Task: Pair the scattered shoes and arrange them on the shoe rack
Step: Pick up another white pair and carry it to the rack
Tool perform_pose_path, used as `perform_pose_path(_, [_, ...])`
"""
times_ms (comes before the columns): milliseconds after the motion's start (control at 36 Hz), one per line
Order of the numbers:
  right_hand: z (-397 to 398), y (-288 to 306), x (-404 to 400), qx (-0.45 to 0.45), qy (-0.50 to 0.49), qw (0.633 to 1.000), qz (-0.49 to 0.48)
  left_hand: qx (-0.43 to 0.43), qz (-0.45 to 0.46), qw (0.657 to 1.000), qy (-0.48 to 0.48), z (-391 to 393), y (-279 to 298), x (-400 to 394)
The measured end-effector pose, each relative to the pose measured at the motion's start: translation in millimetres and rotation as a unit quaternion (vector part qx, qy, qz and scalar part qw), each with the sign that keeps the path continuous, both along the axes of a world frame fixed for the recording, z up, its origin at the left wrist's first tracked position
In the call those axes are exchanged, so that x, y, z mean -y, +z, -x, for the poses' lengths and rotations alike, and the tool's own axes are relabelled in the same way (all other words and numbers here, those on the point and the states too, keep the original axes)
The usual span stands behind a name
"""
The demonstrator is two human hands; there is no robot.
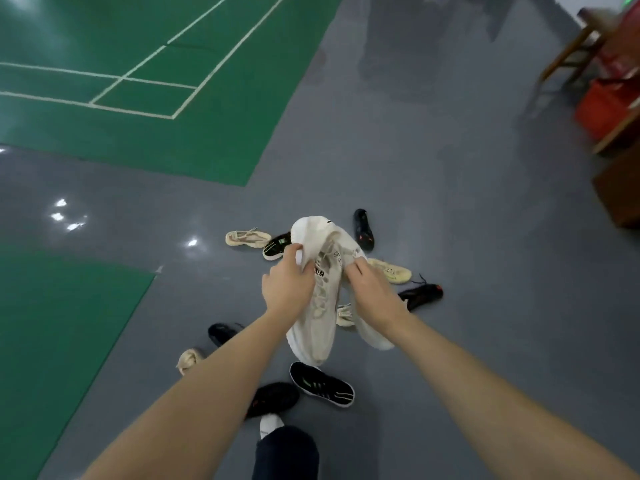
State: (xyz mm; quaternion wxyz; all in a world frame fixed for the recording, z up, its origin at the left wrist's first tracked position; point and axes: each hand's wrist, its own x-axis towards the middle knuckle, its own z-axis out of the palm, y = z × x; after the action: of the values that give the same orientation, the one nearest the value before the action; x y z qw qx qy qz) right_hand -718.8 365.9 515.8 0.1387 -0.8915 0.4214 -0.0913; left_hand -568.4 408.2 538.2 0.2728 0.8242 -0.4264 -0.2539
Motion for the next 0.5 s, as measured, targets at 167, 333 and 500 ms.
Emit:
perform_pose_path(167, [131.8,5.5,-23.0,-0.068,-0.174,0.982,-0.002,-0.005,0.003,0.997,-0.074,123.7,-0.9,-1.2])
perform_pose_path(333, [250.6,4.0,-44.5,-0.189,-0.238,0.952,-0.029,-0.020,-0.007,0.989,-0.149,240.5,-1.2,-0.5])
perform_pose_path(500, [344.3,4.6,-56.4,-0.194,-0.324,0.921,-0.092,-0.047,-0.017,0.977,-0.207,340.0,-2.9,6.7])
